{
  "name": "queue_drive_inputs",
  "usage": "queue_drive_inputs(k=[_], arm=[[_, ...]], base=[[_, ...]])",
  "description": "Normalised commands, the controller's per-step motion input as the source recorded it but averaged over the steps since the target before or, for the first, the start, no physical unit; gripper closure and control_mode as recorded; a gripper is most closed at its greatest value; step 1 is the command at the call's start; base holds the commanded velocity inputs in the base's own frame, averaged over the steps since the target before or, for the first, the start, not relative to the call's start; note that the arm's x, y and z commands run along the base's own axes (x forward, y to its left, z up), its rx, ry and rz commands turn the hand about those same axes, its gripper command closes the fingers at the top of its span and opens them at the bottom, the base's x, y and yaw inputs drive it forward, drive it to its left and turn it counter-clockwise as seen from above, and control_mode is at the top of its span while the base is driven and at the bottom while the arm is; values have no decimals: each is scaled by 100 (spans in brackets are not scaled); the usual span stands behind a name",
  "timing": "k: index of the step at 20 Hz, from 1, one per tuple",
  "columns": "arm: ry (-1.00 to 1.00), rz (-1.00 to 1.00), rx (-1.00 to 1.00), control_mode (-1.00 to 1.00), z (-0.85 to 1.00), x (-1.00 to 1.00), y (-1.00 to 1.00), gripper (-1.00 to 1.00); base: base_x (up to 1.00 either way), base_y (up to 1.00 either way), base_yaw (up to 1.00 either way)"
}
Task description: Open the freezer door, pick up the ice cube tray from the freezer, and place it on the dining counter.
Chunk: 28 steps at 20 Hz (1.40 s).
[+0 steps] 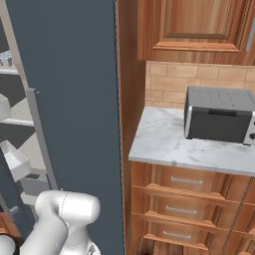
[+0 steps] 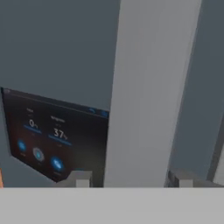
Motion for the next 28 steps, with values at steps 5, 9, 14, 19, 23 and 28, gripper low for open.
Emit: queue_drive_inputs(k=[5, 9, 14, 19, 23, 28], arm=[[2, 0, -7, -100, -4, -35, 61, 100], [2, 0, -6, -100, -8, -36, 61, 100], [3, 0, -3, -100, -8, -22, 46, 100], [0, 0, 0, -100, 0, 0, 0, 100], [0, 0, 0, -100, 0, 0, 0, 100], [0, 0, 0, -100, 0, 0, 0, -100]], base=[[0, 0, 0], [0, 0, 0], [0, 0, 0], [0, 0, 0], [0, 0, 0], [0, 0, 0]])
